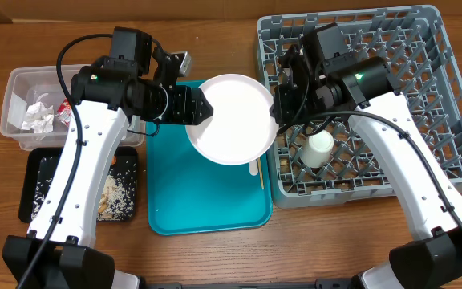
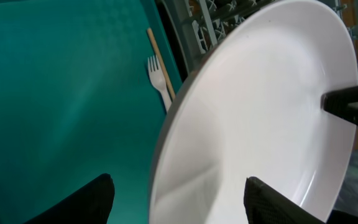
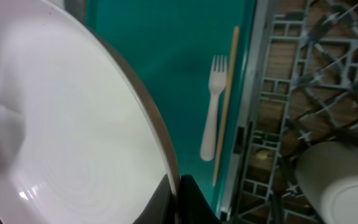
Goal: Sort waste into correct bins and load items into the dishwasher
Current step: 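Take the plate with the right gripper and carry it into the rack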
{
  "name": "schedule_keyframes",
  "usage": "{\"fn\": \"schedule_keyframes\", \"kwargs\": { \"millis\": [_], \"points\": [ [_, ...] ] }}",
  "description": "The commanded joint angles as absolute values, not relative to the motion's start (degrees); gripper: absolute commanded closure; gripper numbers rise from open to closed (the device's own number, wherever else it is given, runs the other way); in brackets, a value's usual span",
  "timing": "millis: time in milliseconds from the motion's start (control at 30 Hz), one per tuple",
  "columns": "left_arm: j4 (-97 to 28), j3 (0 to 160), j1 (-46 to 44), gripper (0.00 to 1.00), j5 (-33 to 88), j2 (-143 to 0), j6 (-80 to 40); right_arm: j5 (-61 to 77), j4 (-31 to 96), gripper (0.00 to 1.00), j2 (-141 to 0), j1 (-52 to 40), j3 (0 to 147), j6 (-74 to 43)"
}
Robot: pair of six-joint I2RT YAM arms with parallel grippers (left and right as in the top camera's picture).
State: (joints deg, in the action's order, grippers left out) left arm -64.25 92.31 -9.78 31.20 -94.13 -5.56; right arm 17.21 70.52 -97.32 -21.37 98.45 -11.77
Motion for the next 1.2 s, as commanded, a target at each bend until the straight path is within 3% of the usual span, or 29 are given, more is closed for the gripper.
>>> {"fn": "schedule_keyframes", "kwargs": {
  "millis": [0,167,267,300,500,667,1167],
  "points": [
    [-64.0,94.0,-10.2,0.3,32.8,-92.9,-4.9,4.1,70.0,0.96,-97.2,-21.4,98.5,-11.6],
    [-64.0,94.0,-10.2,0.3,32.4,-92.9,-4.9,-14.0,68.7,0.96,-97.2,-21.2,98.5,-11.6],
    [-64.0,94.0,-10.2,0.02,32.4,-92.9,-4.9,-23.1,67.3,0.96,-97.2,-21.2,98.5,-11.6],
    [-64.1,94.0,-10.2,0.0,32.4,-92.9,-4.9,-25.9,66.9,0.96,-97.2,-21.2,98.5,-11.6],
    [-64.1,94.0,-10.2,0.0,32.4,-92.9,-4.9,-36.1,63.5,0.96,-97.2,-21.2,98.5,-11.4],
    [-64.1,94.0,-10.2,0.0,32.4,-92.9,-4.9,-37.6,59.8,0.96,-97.2,-21.1,98.5,-5.5],
    [-64.1,94.0,-10.2,0.0,32.4,-92.9,-4.9,-40.2,59.2,0.96,-97.2,-17.9,98.5,-6.0]
  ]
}}
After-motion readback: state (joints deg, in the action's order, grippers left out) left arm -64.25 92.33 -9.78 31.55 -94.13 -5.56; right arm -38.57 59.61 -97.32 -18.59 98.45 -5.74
